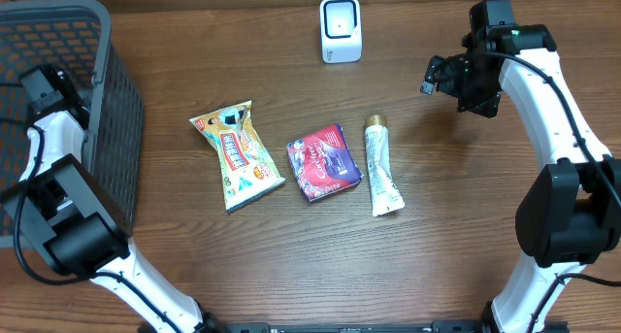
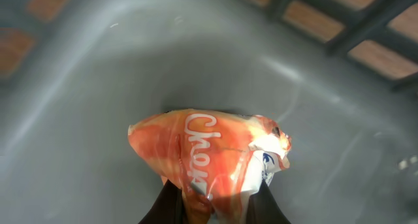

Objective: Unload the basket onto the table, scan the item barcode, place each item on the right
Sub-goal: 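Reach into the basket and grasp the small orange snack packet with left gripper, then carry the orange packet out and drop it below the box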

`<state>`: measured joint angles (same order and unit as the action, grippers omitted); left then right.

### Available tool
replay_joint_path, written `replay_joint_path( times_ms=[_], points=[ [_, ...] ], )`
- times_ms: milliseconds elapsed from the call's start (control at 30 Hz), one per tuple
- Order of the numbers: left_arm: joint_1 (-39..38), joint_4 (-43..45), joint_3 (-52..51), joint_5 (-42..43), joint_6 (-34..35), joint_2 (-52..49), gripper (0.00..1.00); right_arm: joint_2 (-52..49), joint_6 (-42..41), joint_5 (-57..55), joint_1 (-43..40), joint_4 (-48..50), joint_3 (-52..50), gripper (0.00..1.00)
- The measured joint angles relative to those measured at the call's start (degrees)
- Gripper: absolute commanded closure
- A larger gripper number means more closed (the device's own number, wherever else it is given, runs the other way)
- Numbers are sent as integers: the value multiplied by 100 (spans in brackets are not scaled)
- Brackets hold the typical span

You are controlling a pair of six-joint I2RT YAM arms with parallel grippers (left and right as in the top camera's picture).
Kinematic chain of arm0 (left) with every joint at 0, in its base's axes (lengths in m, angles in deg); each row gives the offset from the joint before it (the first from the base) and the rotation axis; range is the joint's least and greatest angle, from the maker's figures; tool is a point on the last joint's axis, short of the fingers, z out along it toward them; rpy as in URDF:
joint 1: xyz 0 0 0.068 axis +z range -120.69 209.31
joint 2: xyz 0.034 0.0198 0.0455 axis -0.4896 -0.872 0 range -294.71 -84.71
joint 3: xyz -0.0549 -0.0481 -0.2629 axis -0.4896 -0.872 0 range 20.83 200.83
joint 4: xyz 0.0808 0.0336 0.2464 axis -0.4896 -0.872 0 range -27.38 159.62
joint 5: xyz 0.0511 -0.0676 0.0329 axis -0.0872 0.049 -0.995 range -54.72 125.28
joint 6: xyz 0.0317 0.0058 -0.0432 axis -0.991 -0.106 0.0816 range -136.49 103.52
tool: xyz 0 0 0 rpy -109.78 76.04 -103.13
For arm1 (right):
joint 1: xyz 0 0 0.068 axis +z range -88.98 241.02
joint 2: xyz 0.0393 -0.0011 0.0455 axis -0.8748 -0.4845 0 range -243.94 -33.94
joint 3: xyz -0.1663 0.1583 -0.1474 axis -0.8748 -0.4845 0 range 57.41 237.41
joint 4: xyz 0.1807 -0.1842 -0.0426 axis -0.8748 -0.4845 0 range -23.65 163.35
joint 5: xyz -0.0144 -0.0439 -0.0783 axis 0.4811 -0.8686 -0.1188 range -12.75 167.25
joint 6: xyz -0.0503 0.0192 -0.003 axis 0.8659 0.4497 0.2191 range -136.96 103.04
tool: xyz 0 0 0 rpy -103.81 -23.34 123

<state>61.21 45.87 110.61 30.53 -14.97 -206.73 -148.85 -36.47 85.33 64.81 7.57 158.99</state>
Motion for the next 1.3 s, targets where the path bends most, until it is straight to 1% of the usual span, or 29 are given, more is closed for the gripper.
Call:
replay_joint_path(
  times_ms=[133,267,333,433,533,700,767,833,867,967,1067,1200,1300],
  points=[
    [-7,-330,-105,-153,52,662,96,0,0,-2,0,-2,0,0],
    [-7,-599,-103,-201,286,1915,96,0,2,0,0,0,0,0],
    [-7,-953,-90,-190,505,2787,96,0,2,2,0,-7,0,0],
    [-4,-1427,-81,52,778,3628,96,0,0,0,0,0,0,0],
    [-7,-1985,-79,750,1025,4269,96,0,-2,2,0,0,0,0],
    [-181,-2494,-76,2745,1233,4983,96,0,2,0,0,0,0,0],
    [-538,-2879,-70,3346,1276,5115,96,0,0,2,0,-2,0,0],
    [-920,-3289,-70,3648,1300,5136,96,0,2,2,0,-2,0,0],
    [-1276,-3576,-72,3766,1294,5115,96,0,0,0,0,2,0,0],
    [-1991,-4148,-72,3652,1231,5023,96,0,2,2,0,0,0,0],
    [-2837,-4507,-72,3311,1185,4815,96,0,0,2,0,-2,0,0],
    [-3904,-4656,-72,2841,1182,4382,96,0,0,2,0,2,0,0],
    [-4529,-4664,-72,2686,1182,3976,96,0,0,0,0,0,0,0]
  ],
)
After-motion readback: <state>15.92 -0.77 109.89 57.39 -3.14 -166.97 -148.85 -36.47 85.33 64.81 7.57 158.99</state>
